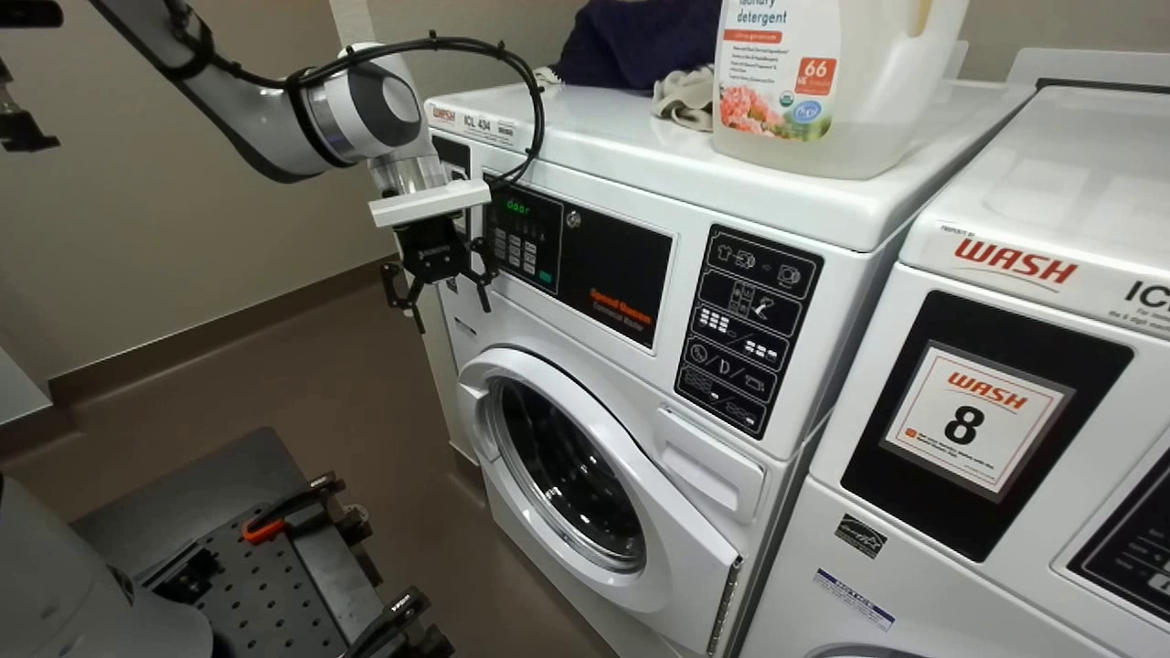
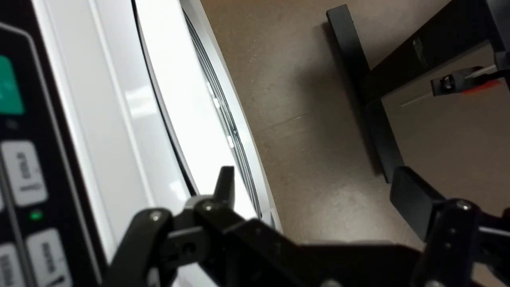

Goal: Open the washing machine door

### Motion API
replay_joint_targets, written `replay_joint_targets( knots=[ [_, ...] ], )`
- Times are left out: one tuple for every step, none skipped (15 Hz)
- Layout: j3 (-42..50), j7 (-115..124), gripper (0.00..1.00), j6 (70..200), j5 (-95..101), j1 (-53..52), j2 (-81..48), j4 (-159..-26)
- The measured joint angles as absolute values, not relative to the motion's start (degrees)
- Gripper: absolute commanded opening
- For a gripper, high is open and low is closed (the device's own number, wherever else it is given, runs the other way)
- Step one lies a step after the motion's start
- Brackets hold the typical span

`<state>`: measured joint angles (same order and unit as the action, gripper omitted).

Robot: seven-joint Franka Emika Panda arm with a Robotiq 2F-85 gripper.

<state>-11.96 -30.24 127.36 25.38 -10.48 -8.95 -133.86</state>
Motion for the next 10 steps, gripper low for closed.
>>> replay_joint_targets(
  knots=[
    [-12.3, -30.8, 1.00, 127.4, 25.4, -10.6, -9.0, -134.1],
    [-12.5, -31.5, 1.00, 127.4, 25.4, -10.8, -9.1, -134.6],
    [-12.6, -32.2, 1.00, 127.4, 25.4, -10.9, -9.3, -135.1],
    [-12.7, -32.7, 1.00, 127.6, 25.4, -10.9, -9.5, -135.9],
    [-12.7, -33.5, 1.00, 128.2, 25.4, -11.0, -9.9, -136.7],
    [-12.9, -34.0, 1.00, 129.2, 25.5, -11.1, -10.3, -137.7],
    [-13.0, -34.6, 1.00, 130.6, 25.5, -11.1, -10.7, -138.6],
    [-13.1, -34.6, 1.00, 132.0, 25.5, -11.2, -11.2, -139.5],
    [-13.2, -34.0, 1.00, 133.0, 25.6, -11.4, -11.6, -140.1],
    [-13.2, -33.4, 1.00, 133.4, 25.6, -11.6, -11.7, -140.4]
  ],
)
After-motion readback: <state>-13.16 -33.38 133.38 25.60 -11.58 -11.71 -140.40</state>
